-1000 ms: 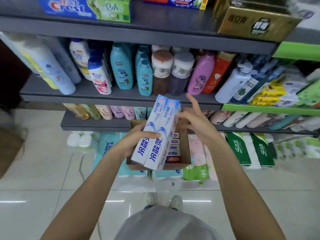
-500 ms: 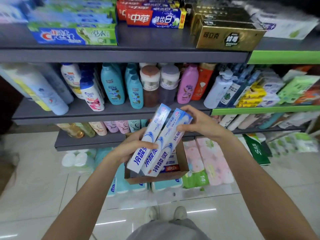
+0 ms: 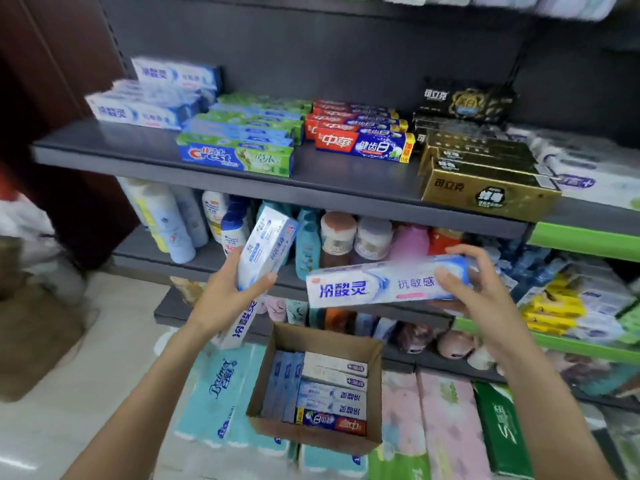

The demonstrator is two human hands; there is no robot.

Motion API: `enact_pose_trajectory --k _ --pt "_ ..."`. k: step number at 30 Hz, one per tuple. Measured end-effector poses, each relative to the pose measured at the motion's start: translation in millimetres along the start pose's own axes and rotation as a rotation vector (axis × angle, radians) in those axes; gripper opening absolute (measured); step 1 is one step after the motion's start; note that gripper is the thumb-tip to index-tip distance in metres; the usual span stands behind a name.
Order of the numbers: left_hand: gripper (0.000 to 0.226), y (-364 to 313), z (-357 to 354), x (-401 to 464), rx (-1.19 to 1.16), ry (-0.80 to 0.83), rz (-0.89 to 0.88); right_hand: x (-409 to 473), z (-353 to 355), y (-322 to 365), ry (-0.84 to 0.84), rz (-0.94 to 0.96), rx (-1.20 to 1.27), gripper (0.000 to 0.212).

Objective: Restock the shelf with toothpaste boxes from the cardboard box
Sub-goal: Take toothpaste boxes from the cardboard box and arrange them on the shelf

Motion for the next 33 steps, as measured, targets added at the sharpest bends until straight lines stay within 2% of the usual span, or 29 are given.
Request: enact_pose_trajectory --k 2,4,6,8,11,13,15,19,22,24,30,33 --pt "0.045 -4 20 -2 0.051 -0.095 0.002 12 -12 -4 0.036 -0.132 0.301 0.063" --pt "0.05 -4 41 -1 0.13 -0.143 0.006 22 -38 -8 0.114 -0.266 0.487 0.071" --pt "0.06 -3 63 0 0.278 -0.165 -0.023 30 -70 -7 0.215 -0.309 0.55 0.079" --pt "0.075 -3 85 5 0.481 -0.187 -0.074 41 -93 2 0.264 -0.283 0.561 0.079" --pt "0.081 -3 126 16 0.678 -0.215 -0.17 58 -130 33 0.332 -0.204 0.494 0.062" --pt "0.079 -4 159 26 0.778 -0.238 -0.232 74 -158 57 0.362 -0.134 0.411 0.054" --pt "0.073 -4 191 39 0.849 -0.245 -0.305 93 -189 84 0.362 -0.044 0.308 0.058" --pt "0.077 -2 248 70 0.952 -0.196 -0.51 135 -265 150 0.316 0.221 0.076 0.028" --pt "0.067 4 282 94 1.079 -0.128 -0.701 166 -335 197 0.291 0.474 -0.237 0.039" --pt "0.062 8 304 110 1.092 -0.107 -0.759 190 -387 214 0.304 0.59 -0.469 0.043" --pt "0.07 13 366 148 1.055 -0.196 -0.755 239 -508 198 0.302 0.702 -1.028 0.04" --pt "0.08 28 388 170 0.979 -0.217 -0.56 254 -537 173 0.284 0.739 -1.205 0.037"
Point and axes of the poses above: each hand's wrist, its own x-axis towards the middle knuckle, its own z-axis out of the back of the hand, y = z × x, the point moved 9 cm from there along x, towards the middle knuckle
